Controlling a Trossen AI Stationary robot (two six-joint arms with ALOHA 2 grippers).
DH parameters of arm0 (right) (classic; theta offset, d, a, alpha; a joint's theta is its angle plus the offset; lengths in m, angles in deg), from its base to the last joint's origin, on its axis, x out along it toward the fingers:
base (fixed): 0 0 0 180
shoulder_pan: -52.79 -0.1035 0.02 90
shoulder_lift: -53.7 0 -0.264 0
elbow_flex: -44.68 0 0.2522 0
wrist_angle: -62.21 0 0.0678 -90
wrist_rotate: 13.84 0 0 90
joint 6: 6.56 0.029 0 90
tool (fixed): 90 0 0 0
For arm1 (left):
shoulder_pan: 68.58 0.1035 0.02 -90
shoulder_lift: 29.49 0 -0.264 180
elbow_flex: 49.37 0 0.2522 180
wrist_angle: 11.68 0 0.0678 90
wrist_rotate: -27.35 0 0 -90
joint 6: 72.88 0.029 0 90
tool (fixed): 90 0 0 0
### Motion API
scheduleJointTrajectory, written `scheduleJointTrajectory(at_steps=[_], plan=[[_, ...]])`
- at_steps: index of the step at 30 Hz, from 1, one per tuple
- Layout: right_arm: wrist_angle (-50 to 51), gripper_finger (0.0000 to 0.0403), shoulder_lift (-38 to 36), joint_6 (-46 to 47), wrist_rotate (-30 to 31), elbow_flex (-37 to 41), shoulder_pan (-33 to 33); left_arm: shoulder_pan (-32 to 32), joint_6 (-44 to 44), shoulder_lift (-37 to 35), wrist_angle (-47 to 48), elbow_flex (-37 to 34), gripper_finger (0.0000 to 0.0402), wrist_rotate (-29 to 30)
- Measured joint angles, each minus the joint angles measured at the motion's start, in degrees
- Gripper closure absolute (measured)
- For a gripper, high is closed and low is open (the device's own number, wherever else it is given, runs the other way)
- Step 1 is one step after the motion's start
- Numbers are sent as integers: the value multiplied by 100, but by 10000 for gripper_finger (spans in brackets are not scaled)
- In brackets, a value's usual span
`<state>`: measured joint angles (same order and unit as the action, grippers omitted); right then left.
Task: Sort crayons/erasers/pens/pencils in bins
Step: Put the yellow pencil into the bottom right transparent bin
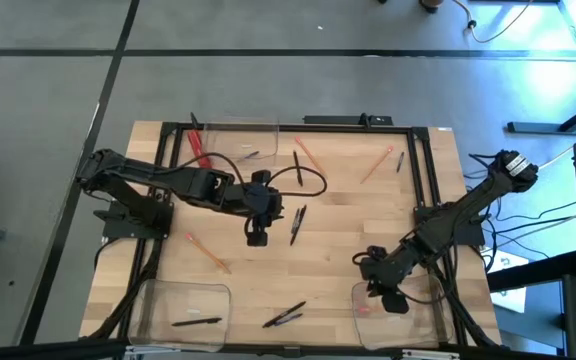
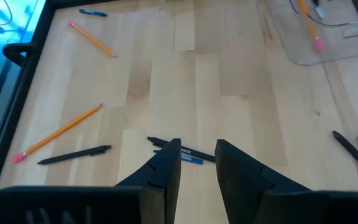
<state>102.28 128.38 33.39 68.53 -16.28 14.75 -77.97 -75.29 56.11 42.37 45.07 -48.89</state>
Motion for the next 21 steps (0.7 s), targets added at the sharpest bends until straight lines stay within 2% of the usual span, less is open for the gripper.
scheduleJointTrajectory(at_steps=[5,12,16,21], plan=[[579,325,0,-357,354,-737,14,2,-25,-134,20,5,310,8],[2299,325,-18,-269,1706,-2212,343,111,-622,-410,382,7,310,59],[2913,325,-22,-300,2419,-2899,580,177,-1330,-452,962,7,310,169],[3197,325,-22,-328,2831,-3489,889,188,-2508,-455,1933,7,310,397]])
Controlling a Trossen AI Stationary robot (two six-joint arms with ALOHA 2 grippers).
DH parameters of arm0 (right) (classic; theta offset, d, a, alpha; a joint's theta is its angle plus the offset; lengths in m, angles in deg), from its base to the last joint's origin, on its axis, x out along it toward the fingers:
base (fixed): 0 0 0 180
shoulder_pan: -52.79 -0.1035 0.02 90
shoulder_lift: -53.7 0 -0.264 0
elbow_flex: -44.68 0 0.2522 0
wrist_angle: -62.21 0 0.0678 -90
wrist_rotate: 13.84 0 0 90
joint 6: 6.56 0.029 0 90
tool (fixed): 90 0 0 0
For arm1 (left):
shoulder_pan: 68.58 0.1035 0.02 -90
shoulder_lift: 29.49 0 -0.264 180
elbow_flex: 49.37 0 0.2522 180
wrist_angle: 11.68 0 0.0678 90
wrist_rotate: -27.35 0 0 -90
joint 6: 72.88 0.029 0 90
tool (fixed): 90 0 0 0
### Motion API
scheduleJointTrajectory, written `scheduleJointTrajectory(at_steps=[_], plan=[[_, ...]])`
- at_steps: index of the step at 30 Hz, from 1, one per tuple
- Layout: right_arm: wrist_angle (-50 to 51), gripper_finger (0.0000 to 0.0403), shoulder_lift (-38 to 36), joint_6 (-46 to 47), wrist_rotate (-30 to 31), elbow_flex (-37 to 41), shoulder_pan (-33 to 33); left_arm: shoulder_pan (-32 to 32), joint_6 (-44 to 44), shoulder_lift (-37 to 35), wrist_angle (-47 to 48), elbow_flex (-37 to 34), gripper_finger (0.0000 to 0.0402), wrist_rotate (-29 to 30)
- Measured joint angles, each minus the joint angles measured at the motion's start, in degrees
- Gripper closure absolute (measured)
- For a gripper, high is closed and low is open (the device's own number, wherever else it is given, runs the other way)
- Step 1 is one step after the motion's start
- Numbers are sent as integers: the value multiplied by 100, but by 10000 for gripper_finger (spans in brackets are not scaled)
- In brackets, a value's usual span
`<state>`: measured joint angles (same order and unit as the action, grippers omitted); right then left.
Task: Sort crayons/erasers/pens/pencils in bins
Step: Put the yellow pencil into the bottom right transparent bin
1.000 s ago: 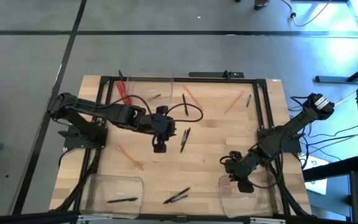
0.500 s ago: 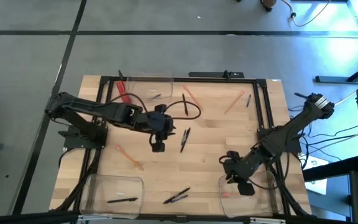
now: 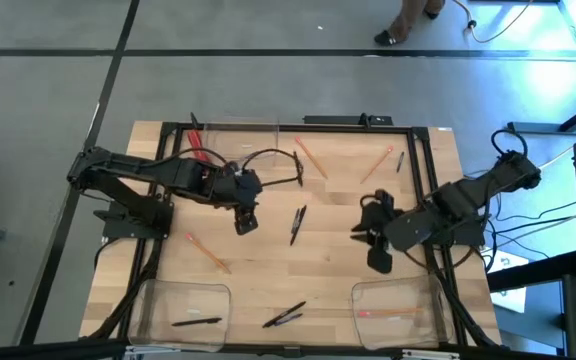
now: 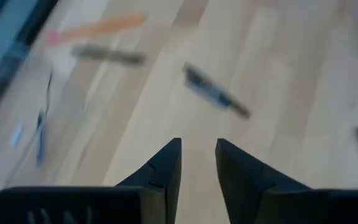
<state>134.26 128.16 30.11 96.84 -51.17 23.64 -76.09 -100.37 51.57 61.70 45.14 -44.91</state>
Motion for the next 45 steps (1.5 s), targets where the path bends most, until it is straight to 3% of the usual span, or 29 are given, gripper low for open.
scheduleJointTrajectory(at_steps=[5,10,17,21,29,34,39,45], plan=[[6,325,0,-472,30,-305,223,-42,-1004,0,1237,0,310,-72],[-6,325,2,-703,28,-360,444,-204,-1850,-2,2200,-116,310,-562],[27,325,2,-780,7,-360,759,-396,-2869,-63,2287,-657,310,-1023],[30,325,2,-866,-387,-360,1111,-430,-3231,-63,2176,-829,310,-1082],[172,325,4,-623,-528,-360,1925,-431,-3365,-63,1901,-843,310,-1017],[647,324,2,351,-143,-291,2642,-433,-3336,-63,1622,-844,310,-859],[607,324,81,643,-1029,161,3383,-431,-3192,-63,1607,-844,310,-745],[592,324,253,1436,-1001,785,4134,-431,-3169,-63,1608,-844,310,-494]])
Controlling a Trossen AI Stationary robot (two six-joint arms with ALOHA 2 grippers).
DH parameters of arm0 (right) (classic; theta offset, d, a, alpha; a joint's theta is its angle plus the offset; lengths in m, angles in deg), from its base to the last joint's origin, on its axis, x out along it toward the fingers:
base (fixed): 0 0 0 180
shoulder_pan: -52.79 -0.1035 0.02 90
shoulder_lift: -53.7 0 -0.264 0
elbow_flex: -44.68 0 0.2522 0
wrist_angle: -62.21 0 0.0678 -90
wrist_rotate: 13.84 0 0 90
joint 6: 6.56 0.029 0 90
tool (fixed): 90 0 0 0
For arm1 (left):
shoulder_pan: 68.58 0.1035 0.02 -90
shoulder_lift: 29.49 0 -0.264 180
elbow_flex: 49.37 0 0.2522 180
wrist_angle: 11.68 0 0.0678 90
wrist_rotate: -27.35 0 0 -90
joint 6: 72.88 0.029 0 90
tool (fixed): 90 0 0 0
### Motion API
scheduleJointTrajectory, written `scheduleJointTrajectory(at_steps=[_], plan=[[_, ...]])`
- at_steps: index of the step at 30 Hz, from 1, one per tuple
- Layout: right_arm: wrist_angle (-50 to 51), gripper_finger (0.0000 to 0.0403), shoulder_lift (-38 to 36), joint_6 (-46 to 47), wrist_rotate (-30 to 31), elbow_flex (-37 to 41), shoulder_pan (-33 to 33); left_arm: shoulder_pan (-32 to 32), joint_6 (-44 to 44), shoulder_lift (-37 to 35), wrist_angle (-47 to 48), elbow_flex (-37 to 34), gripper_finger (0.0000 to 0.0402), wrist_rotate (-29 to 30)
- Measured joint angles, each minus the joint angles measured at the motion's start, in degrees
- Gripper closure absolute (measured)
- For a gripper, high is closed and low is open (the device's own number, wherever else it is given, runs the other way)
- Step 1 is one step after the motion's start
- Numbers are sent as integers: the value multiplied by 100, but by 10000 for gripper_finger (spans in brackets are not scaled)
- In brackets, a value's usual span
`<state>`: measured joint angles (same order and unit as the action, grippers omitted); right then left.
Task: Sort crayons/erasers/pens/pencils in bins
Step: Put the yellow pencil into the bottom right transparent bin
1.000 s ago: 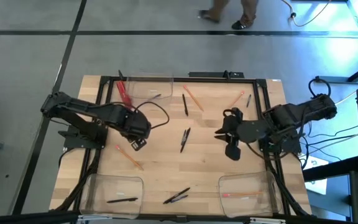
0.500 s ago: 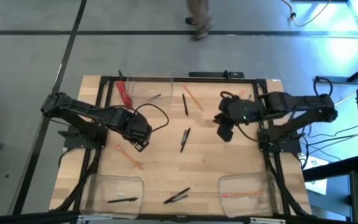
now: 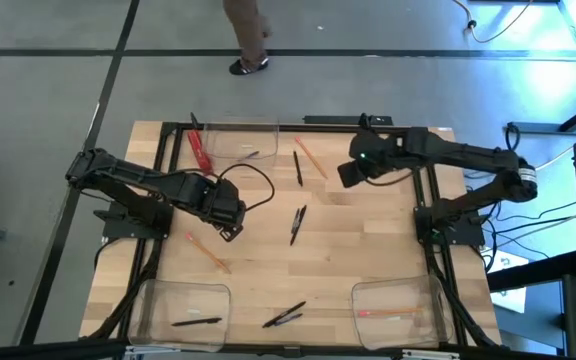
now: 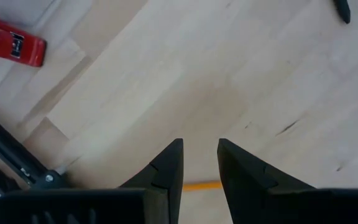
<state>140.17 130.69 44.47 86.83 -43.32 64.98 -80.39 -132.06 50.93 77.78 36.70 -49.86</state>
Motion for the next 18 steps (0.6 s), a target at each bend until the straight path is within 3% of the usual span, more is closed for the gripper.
scheduleJointTrajectory(at_steps=[9,13,18], plan=[[-475,324,103,-496,-58,179,283,192,110,2,-209,0,310,-349],[-1210,324,141,-1843,-796,179,182,205,277,2,-209,0,310,-282],[-1597,324,464,-4327,-1623,177,-218,205,279,2,-205,0,310,-276]])
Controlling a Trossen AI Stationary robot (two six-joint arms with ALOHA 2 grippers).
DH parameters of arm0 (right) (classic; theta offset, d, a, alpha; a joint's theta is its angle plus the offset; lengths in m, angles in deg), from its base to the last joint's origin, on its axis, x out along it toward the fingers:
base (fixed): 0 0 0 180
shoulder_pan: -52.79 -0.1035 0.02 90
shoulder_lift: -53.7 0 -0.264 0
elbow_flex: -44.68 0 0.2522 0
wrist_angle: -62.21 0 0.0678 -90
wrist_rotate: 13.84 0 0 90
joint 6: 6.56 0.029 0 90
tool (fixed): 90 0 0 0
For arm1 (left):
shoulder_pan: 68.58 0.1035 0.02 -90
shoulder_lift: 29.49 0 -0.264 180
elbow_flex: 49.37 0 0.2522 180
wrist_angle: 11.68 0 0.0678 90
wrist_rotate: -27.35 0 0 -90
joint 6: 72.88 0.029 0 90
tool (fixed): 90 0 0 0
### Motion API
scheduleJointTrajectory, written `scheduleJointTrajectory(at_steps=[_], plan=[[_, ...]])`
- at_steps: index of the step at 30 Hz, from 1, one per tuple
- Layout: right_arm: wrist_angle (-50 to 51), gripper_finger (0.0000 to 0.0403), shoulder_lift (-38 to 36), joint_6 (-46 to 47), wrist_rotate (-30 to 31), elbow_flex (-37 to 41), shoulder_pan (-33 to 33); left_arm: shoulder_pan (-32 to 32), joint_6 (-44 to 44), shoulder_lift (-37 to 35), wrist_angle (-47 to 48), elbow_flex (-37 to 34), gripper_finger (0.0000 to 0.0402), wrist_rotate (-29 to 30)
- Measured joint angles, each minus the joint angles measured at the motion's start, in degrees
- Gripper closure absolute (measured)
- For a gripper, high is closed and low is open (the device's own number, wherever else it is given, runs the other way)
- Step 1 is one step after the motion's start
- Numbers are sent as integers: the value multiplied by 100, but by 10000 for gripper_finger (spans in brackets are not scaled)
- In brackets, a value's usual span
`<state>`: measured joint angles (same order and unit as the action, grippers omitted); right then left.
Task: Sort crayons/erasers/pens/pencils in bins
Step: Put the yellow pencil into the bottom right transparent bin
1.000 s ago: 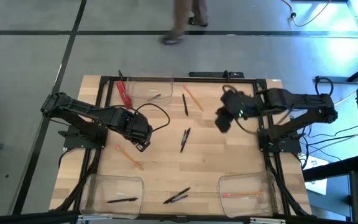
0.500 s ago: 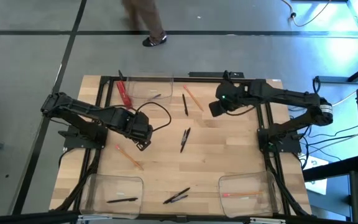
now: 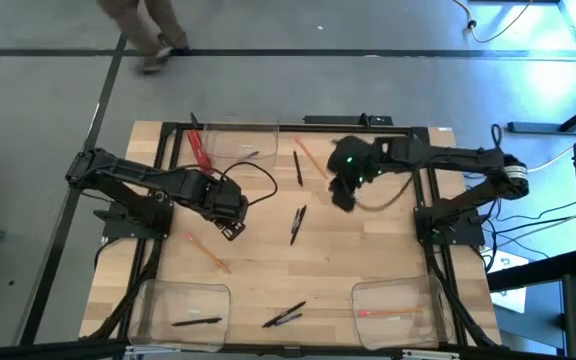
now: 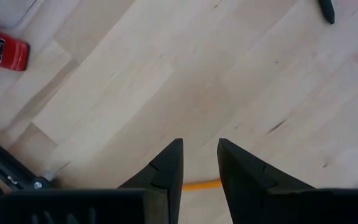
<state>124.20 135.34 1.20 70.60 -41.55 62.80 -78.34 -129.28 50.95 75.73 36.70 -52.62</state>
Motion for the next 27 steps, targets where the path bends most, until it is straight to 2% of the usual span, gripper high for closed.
scheduleJointTrajectory(at_steps=[4,10,15,19,22,27], plan=[[-20,324,436,-2077,-190,0,-453,0,0,0,0,0,310,1],[-551,324,1165,-3295,-162,0,-769,0,-72,0,0,0,310,-1],[-1083,324,1732,-3718,-160,0,-772,0,-166,0,-29,-2,310,-1],[-1273,324,2007,-3789,-160,0,-772,0,-16,0,-515,-4,310,120],[-1271,324,2051,-3657,-159,0,-772,0,-85,2,-885,-4,310,123],[-1253,324,1839,-3362,-160,0,-772,-278,-340,20,-706,-4,310,136]])
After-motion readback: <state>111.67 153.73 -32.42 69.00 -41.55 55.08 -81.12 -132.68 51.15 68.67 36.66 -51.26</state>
